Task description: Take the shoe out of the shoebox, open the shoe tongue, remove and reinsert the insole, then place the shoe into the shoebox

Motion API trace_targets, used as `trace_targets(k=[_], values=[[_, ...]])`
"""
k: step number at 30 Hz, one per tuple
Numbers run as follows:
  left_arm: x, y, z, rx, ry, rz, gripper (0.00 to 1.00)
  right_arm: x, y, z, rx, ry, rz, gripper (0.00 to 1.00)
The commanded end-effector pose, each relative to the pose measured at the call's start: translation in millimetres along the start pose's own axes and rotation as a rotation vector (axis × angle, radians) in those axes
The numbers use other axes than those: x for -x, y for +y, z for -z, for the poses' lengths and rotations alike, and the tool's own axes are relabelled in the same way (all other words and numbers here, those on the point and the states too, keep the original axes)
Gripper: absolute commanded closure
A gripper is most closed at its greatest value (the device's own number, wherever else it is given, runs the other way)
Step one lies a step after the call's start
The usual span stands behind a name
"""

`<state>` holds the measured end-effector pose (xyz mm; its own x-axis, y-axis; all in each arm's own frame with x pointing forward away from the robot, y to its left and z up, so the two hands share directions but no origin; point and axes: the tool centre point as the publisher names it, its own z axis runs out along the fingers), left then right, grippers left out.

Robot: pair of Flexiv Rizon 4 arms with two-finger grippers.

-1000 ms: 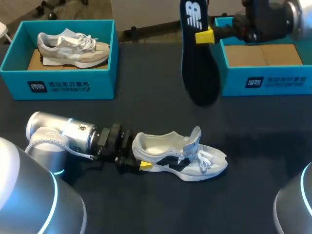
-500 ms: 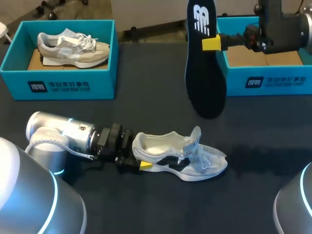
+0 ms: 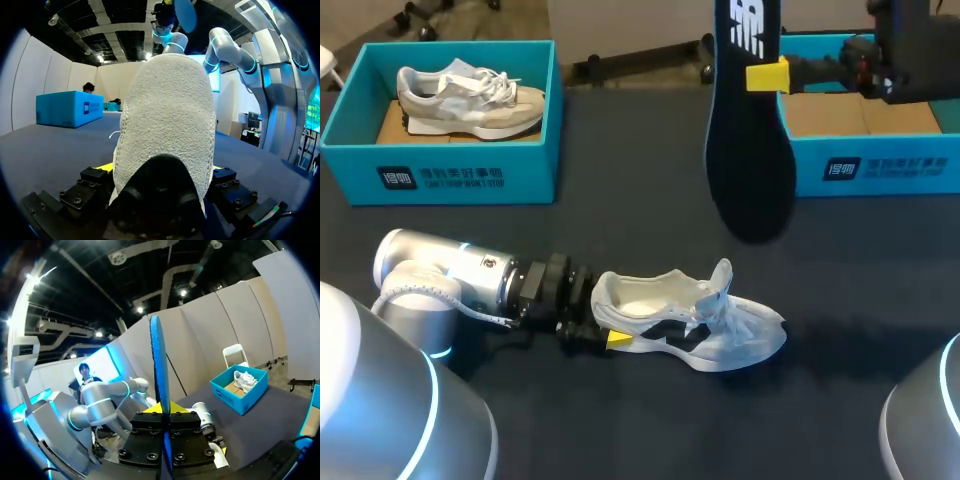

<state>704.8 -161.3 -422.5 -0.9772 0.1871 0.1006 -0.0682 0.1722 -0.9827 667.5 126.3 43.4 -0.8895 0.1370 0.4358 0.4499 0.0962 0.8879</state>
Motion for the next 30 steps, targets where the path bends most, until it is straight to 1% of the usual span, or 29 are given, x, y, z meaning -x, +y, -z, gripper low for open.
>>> trace_targets(k=[1, 7, 15, 20, 30], values=[[0.7, 2.2, -1.0, -0.001, 0.000, 0.000, 1.00, -16.3, -2.0, 18.1, 0.008, -0.015, 0.000, 1.00], [0.7, 2.2, -1.0, -0.001, 0.000, 0.000, 1.00, -29.5, 6.0, 19.7, -0.004, 0.015, -0.012, 1.00], [0.7, 2.2, -1.0, -0.001, 0.000, 0.000, 1.00, -41.9, 6.9, 22.2, -0.007, 0.029, -0.018, 1.00], [0.7, 2.2, -1.0, -0.001, 0.000, 0.000, 1.00, -52.2, 11.1, 21.9, -0.033, 0.031, -0.009, 1.00], [0.7, 2.2, -1.0, -0.001, 0.000, 0.000, 1.00, -52.2, 11.1, 21.9, -0.033, 0.031, -0.009, 1.00]])
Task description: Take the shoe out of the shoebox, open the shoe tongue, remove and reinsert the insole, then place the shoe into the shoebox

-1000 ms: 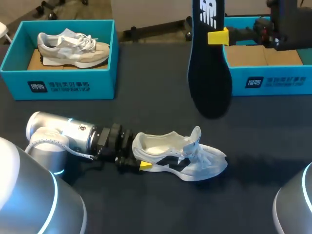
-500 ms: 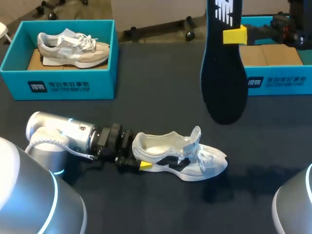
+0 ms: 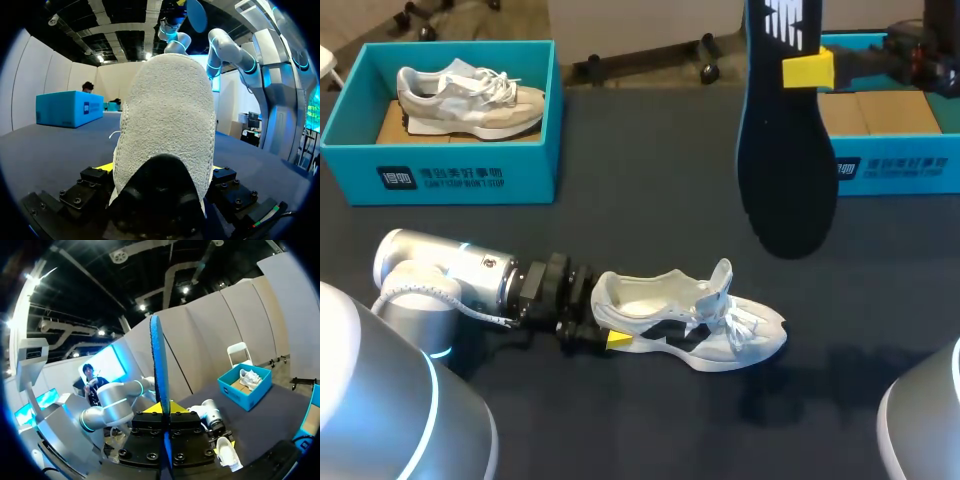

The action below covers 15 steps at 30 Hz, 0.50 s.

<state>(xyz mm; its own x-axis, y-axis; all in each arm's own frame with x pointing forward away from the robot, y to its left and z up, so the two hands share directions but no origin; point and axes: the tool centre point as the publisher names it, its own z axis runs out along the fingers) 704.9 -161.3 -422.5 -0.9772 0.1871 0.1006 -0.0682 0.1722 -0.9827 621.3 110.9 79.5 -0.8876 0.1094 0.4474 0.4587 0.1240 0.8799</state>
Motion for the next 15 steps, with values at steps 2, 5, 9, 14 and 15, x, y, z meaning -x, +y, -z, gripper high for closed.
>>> trace_targets(k=[2, 5, 9, 14, 15], values=[[0.7, 2.1, -1.1, -0.001, 0.000, 0.000, 1.00, 2.4, -1.1, -1.7, -0.001, 0.005, -0.005, 1.00], [0.7, 2.1, -1.1, -0.001, 0.000, 0.000, 1.00, -1.2, -6.1, -0.2, 0.007, 0.012, -0.011, 1.00], [0.7, 2.1, -1.1, -0.001, 0.000, 0.000, 1.00, -5.5, -11.4, 2.3, 0.003, 0.004, -0.024, 1.00], [0.7, 2.1, -1.1, -0.001, 0.000, 0.000, 1.00, -2.1, -19.1, 3.4, 0.006, 0.008, -0.034, 1.00], [0.7, 2.1, -1.1, -0.001, 0.000, 0.000, 1.00, -2.1, -19.1, 3.4, 0.006, 0.008, -0.034, 1.00]])
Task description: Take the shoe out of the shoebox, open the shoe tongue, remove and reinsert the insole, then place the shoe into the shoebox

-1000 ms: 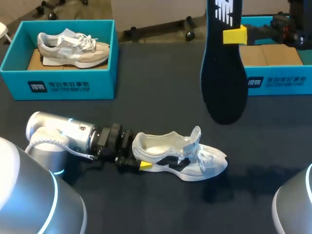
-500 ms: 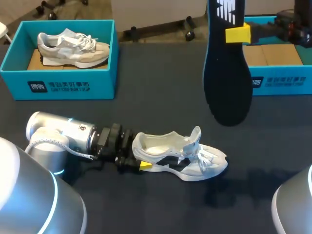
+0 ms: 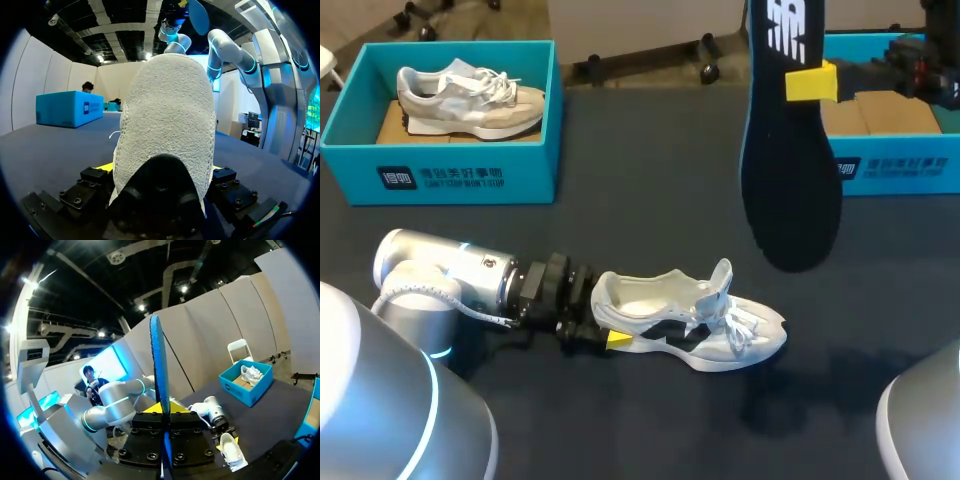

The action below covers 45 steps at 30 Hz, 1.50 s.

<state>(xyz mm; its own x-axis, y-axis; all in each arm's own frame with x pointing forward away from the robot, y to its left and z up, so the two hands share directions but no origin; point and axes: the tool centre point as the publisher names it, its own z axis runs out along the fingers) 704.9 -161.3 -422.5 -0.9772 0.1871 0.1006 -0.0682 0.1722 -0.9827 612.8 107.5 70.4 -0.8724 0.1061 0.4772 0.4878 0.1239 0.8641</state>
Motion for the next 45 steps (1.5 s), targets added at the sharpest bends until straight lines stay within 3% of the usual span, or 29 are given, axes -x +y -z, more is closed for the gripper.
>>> trace_targets(k=[1, 11, 12, 13, 14, 33, 45], values=[[0.7, 2.1, -1.1, -0.001, 0.000, 0.000, 1.00, 1.2, -6.8, 1.2, 0.009, 0.000, -0.001, 1.00], [0.7, 1.6, -0.9, 0.013, 0.000, -0.004, 1.00, 1.2, -6.8, 1.2, 0.009, 0.000, -0.001, 1.00], [0.6, 1.4, -0.4, 0.015, 0.010, 0.007, 0.91, 1.2, -6.8, 1.2, 0.009, 0.000, -0.001, 1.00], [0.5, 1.3, 0.5, 0.018, 0.009, 0.008, 0.60, 1.2, -6.8, 1.2, 0.009, 0.000, -0.001, 1.00], [0.2, 1.7, 1.5, 0.026, 0.011, 0.010, 0.00, 1.2, -6.8, 1.2, 0.009, 0.000, -0.001, 1.00], [-7.3, 1.5, 31.5, 0.184, -0.045, 0.015, 0.00, 1.2, -6.8, 1.2, 0.009, 0.000, -0.001, 1.00], [-2.5, -2.6, 43.3, 0.339, -0.097, 0.027, 0.00, 1.2, -6.8, 1.2, 0.009, 0.000, -0.001, 1.00]])
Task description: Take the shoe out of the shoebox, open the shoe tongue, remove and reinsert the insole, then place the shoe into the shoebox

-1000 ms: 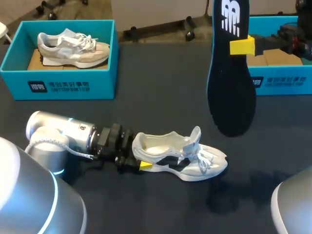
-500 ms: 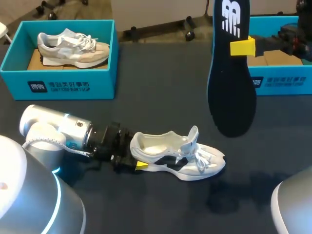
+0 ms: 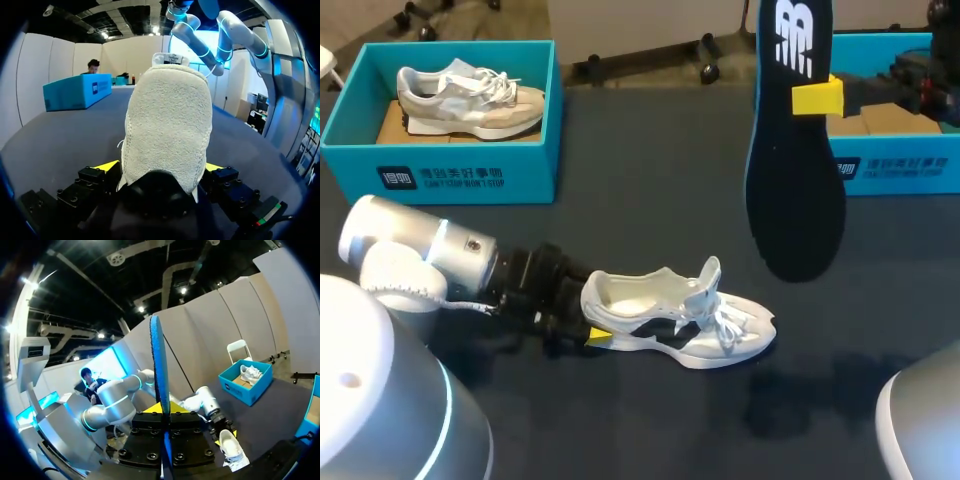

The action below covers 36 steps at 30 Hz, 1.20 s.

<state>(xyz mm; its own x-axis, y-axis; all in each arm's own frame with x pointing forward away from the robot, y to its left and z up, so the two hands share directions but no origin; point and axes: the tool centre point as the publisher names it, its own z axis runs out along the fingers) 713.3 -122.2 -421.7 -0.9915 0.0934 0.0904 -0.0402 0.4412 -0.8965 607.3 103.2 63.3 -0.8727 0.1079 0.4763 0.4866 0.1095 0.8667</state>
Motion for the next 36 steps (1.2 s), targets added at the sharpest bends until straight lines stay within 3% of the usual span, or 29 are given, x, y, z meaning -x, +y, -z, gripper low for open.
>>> trace_targets(k=[1, 5, 11, 16, 18, 20, 31, 36], values=[[-3.1, -6.8, 6.9, 0.065, -0.002, 0.007, 0.00, 2.1, 2.5, -2.1, -0.005, 0.002, -0.002, 1.00], [-2.5, -10.4, 15.1, 0.138, 0.008, 0.032, 0.00, 2.1, 2.5, -2.1, -0.005, 0.002, -0.002, 1.00], [-4.2, -12.2, 28.9, 0.325, 0.023, 0.019, 0.00, 2.1, 2.5, -2.1, -0.005, 0.002, -0.002, 1.00], [-6.9, -12.7, 38.2, 0.525, 0.081, 0.011, 0.00, 2.1, 2.5, -2.1, -0.005, 0.002, -0.002, 1.00], [-9.2, -8.4, 42.0, 0.672, 0.132, 0.008, 0.00, 2.1, 2.5, -2.1, -0.005, 0.002, -0.002, 1.00], [-4.1, -3.9, 44.6, 0.747, 0.071, -0.065, 0.00, 2.1, 2.5, -2.1, -0.005, 0.002, -0.002, 1.00], [-4.1, -3.9, 44.6, 0.747, 0.071, -0.065, 0.00, 2.1, 2.5, -2.1, -0.005, 0.002, -0.002, 1.00], [4.9, -4.7, 39.8, 0.774, 0.104, -0.086, 0.00, 2.1, 2.5, -2.1, -0.005, 0.002, -0.002, 1.00]])
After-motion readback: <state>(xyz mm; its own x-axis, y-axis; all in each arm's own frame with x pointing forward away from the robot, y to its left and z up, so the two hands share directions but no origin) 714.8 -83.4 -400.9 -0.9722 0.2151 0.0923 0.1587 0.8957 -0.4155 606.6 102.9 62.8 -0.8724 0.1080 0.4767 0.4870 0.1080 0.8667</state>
